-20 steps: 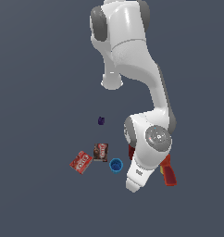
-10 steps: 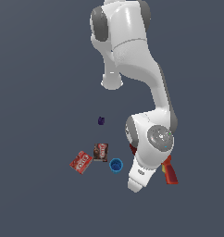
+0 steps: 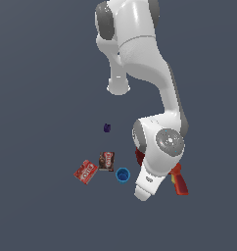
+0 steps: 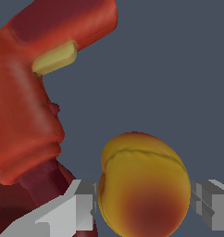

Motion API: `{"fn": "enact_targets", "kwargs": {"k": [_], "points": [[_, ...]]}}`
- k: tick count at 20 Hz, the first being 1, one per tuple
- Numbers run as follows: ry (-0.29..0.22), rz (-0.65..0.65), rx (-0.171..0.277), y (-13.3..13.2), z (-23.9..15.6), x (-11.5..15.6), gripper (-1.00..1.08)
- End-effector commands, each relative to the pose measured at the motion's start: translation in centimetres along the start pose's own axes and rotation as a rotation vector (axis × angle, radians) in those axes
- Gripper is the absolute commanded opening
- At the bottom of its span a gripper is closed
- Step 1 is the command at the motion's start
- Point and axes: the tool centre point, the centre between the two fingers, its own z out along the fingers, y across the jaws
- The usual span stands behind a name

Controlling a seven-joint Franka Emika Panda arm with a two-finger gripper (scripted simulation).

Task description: Pick up a designated object from a clutter of objects.

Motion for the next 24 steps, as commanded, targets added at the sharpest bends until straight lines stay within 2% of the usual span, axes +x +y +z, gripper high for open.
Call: {"fn": "enact_targets", "kwargs": {"k": [1,9,24], "points": [[0.001,0.0,-0.002,-0.2,-0.9,-0.2,-1.0],[-0.001,-0.001,0.0,-1.9,-5.5,-1.8,-1.0],[-0.004,-0.005,0.005,-6.4,-18.8,-6.3,-1.0]]}}
